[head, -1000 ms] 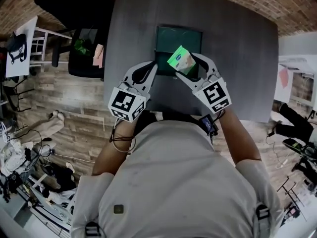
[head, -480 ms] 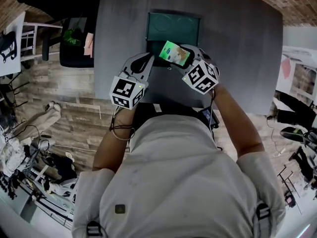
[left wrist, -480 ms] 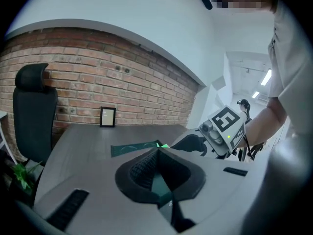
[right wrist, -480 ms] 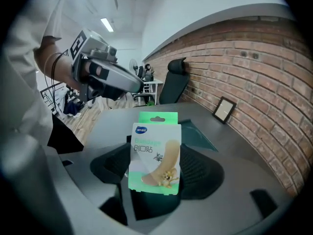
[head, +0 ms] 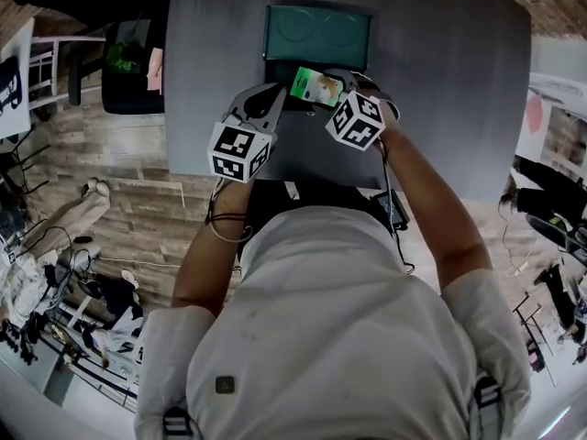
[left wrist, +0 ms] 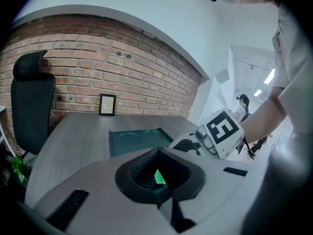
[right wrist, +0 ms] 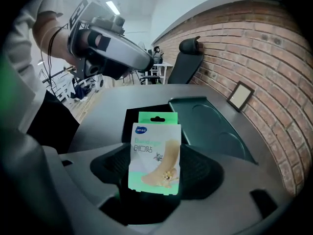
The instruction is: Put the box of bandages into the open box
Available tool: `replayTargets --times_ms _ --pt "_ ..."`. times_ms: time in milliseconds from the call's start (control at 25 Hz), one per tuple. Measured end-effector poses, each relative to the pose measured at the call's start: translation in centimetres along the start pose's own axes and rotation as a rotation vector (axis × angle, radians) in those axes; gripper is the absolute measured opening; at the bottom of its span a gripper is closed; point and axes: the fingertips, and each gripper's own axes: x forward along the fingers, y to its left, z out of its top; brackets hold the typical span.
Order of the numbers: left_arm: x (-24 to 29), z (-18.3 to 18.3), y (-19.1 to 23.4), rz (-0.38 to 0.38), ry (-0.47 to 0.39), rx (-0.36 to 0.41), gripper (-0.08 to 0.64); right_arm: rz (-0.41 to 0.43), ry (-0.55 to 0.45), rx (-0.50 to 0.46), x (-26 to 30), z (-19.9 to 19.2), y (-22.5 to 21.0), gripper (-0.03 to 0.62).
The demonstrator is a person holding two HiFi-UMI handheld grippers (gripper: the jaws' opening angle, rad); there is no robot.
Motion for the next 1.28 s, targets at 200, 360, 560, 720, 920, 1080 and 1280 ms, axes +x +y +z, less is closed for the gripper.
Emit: replayTargets --times_ms 200,360,560,720,920,1080,1280 --pt "-0.2 -0.5 0.1 0.006 0.001 -0.011 0.015 0.024 0.056 -0.013 1.9 -1.1 0.2 0.308" --pt "-0.6 -0.7 0.3 0.012 0.001 -0.017 0.015 0.035 0.076 -0.017 2.7 -1.3 0.3 0.308" --pt "-1.2 -1.1 0.5 0.012 0.006 -0.033 0.015 0.027 0.069 -0.002 2.9 -1.3 0.5 0.308" --pt "-1.8 -1.4 0.3 0.010 0.006 -0.032 0.015 0.014 0.065 0.006 2.9 -1.2 0.7 0.308" --pt "-2.5 -1.2 -0.1 0.000 -0.003 -0.021 0.015 -0.030 0.018 0.029 1.7 0.1 0.3 0.308" --pt "-3.2 -0.8 -0.3 -0.012 -0.021 -0.009 0.015 -0.063 -0.023 0.078 0.5 1.2 0.1 0.307" --pt "-4.8 0.4 -0.9 -0.031 -0.049 0.023 0.015 -0.105 -0.094 0.141 -2.5 3.6 0.9 0.304"
